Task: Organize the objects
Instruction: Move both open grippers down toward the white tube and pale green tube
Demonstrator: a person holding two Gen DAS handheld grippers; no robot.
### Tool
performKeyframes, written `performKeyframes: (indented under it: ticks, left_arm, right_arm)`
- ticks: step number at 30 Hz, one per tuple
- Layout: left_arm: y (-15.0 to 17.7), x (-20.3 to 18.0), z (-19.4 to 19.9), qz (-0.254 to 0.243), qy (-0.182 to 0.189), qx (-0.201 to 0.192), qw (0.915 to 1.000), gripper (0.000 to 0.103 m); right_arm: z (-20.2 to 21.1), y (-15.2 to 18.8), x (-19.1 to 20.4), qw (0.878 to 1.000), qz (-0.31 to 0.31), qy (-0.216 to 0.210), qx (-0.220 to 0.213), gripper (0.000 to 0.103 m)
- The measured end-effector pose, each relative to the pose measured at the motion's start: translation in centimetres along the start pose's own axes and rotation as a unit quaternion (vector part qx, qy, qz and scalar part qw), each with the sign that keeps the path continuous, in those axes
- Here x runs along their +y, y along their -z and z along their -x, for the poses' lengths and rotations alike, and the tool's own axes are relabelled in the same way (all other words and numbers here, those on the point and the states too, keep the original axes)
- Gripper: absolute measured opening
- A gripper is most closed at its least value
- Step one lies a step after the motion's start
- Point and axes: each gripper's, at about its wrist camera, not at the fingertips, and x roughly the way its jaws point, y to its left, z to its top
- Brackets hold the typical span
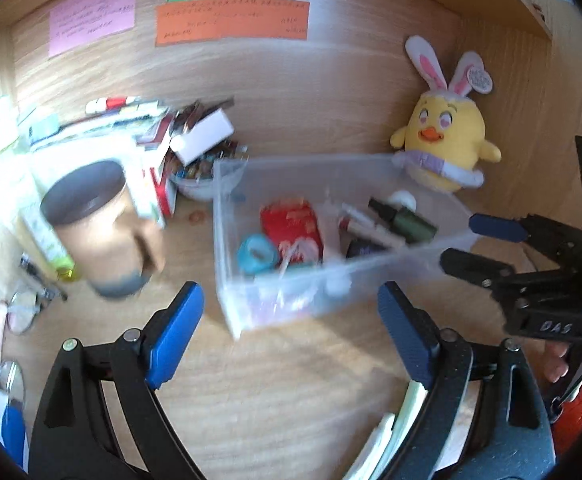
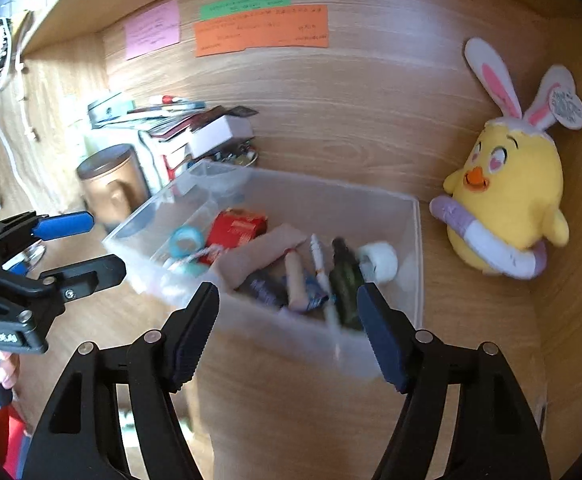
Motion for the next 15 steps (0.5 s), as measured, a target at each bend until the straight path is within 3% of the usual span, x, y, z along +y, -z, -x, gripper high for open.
performKeyframes:
  ticks: [9,15]
  left_arm:
    - [5.8,-0.4,0.5,-0.011,0.007,0.056,0.9983,0.089]
    - [8.6,-0.9,1.6,-0.031,0.004,0.068,0.9972,0.089]
  right_arm:
    - [0.3,5.6,2.5,0.998,-0.025,-0.045,0.047,0.068]
    - [-0.4,8.2,4.4,0.993,-0.036,-0.077,0.085,0.068]
